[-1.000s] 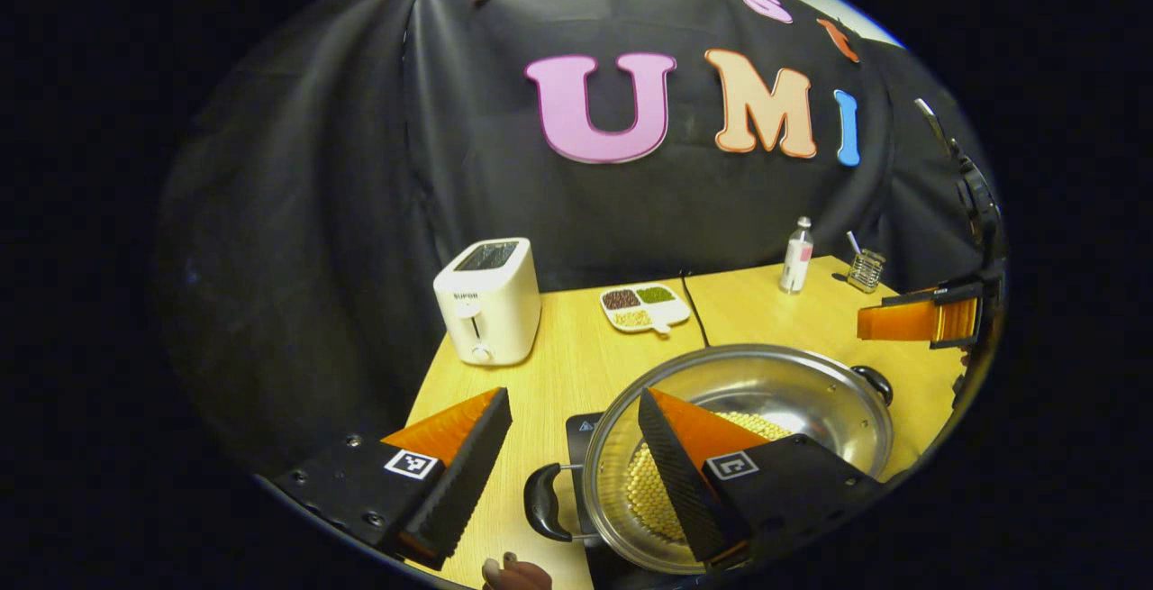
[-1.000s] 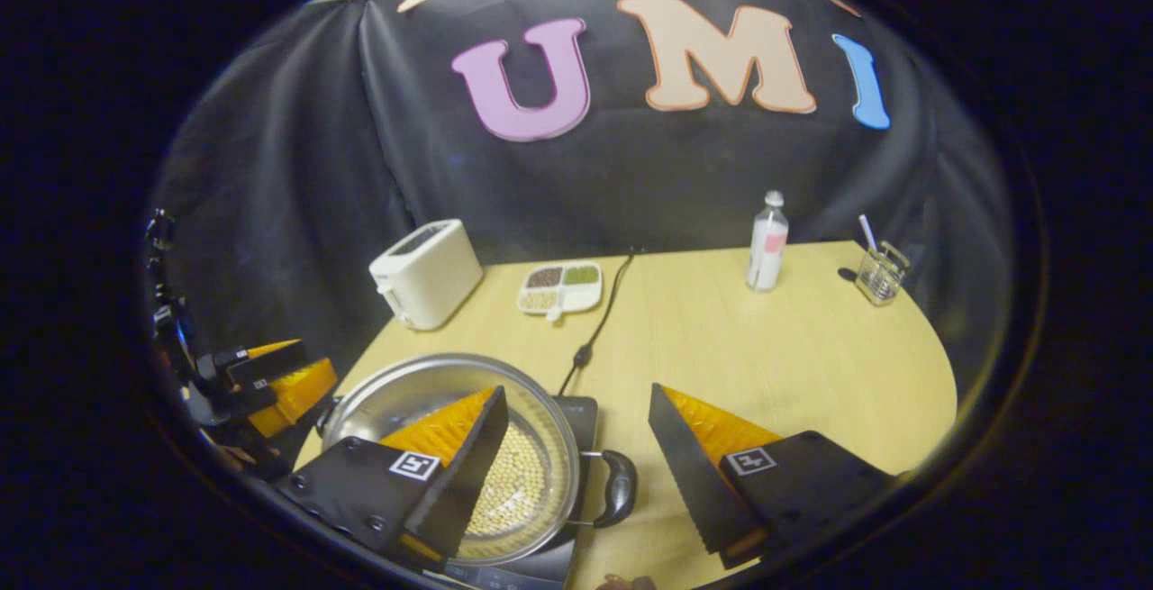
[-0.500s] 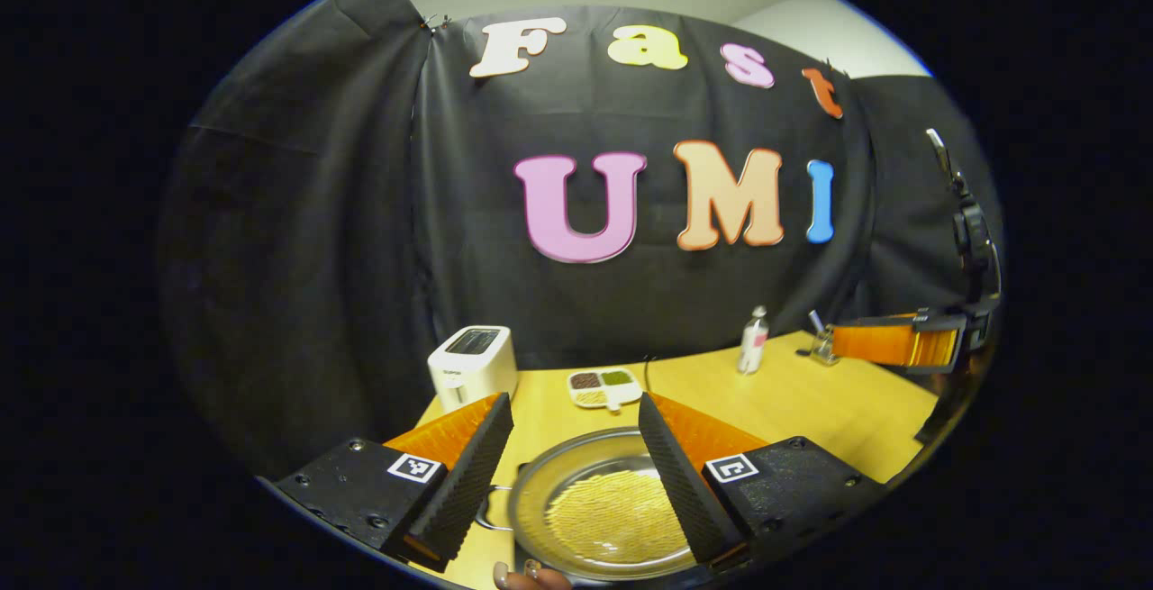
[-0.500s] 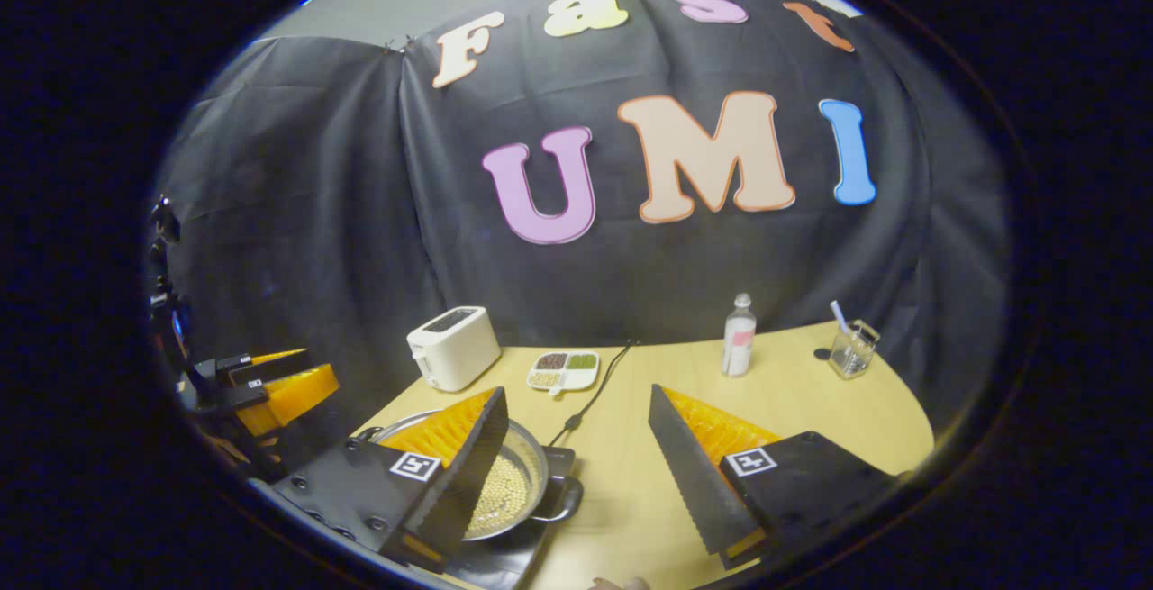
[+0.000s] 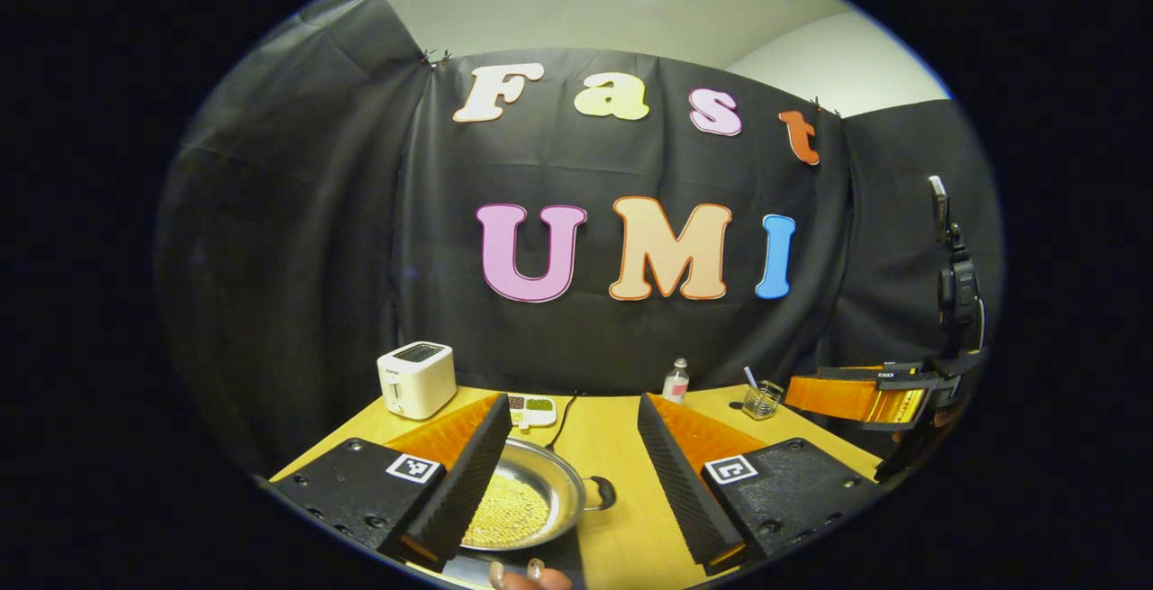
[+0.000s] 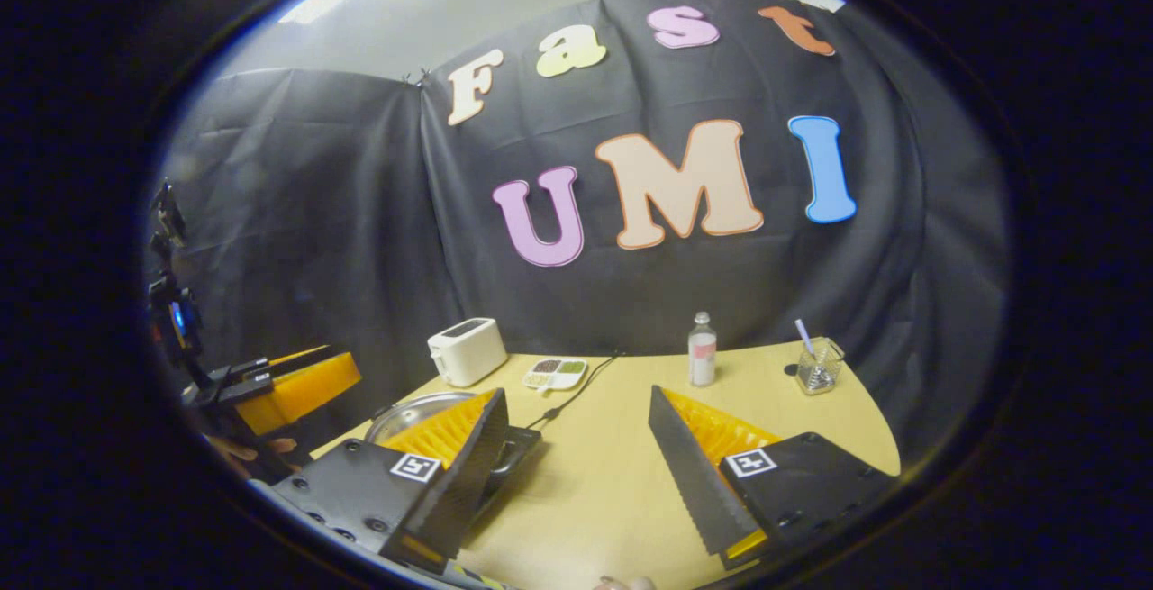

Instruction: First push the handle of the pot to place it horizontally, then grasp the pot with both hands and set it on the induction cooktop.

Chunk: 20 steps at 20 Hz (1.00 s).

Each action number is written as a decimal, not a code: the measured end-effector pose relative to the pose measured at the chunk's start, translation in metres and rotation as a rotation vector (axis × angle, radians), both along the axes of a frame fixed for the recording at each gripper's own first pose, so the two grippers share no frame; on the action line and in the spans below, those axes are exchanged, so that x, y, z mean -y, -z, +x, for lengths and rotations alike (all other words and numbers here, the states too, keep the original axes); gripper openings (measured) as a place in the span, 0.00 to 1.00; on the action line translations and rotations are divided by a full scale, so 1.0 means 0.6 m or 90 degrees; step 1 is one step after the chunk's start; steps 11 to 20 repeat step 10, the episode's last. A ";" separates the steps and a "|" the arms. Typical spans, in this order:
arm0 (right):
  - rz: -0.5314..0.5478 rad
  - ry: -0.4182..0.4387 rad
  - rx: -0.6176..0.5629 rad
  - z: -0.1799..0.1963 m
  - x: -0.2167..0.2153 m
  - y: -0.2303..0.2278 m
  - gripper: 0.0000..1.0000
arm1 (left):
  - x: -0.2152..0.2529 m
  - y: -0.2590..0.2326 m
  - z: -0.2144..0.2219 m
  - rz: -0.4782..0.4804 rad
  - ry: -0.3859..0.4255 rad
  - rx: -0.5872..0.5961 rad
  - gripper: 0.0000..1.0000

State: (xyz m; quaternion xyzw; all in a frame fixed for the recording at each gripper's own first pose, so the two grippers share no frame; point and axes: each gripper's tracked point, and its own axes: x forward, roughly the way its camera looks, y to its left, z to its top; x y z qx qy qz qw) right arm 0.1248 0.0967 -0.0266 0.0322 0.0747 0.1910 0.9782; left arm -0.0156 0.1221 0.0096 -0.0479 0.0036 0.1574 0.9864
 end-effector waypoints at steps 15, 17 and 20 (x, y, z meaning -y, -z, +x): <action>0.029 0.100 0.057 -0.057 0.160 -0.056 0.93 | 0.160 -0.031 0.005 -0.036 0.023 0.028 0.91; 0.029 0.100 0.057 -0.057 0.160 -0.056 0.93 | 0.160 -0.031 0.005 -0.036 0.023 0.028 0.91; 0.029 0.100 0.057 -0.057 0.160 -0.056 0.93 | 0.160 -0.031 0.005 -0.036 0.023 0.028 0.91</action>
